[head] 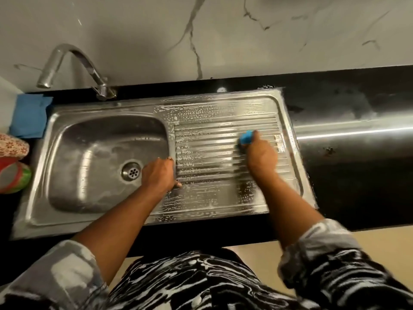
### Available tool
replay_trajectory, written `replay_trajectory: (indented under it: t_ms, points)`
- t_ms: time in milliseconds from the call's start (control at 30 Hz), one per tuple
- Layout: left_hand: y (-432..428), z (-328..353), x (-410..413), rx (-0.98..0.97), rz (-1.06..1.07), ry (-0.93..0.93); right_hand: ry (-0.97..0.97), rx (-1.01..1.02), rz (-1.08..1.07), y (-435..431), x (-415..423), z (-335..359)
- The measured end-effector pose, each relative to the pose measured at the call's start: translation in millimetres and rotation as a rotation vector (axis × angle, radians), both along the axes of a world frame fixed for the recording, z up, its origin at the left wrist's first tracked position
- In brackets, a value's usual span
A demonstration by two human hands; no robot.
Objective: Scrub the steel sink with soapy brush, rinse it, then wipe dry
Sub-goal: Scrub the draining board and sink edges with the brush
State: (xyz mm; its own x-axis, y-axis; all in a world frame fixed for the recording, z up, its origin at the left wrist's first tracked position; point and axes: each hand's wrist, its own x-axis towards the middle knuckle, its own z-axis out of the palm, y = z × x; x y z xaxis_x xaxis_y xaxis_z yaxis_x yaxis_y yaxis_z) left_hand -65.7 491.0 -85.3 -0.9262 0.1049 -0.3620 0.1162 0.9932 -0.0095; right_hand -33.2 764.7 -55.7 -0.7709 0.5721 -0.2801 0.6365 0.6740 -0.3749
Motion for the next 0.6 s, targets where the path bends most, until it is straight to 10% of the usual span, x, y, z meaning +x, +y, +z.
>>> replay_trajectory:
  t_ms: [167, 467, 600]
  points:
    - [-2, 0, 1, 0.018, -0.032, 0.001, -0.015, -0.226, 0.244, -127, -20, -3]
    - [-11, -3, 4, 0.050, -0.058, 0.026, -0.009, 0.031, -0.192, 76, -7, 6]
    - [-13, -2, 2, 0.058, -0.052, 0.007, 0.055, -0.024, -0.168, 33, -15, 12]
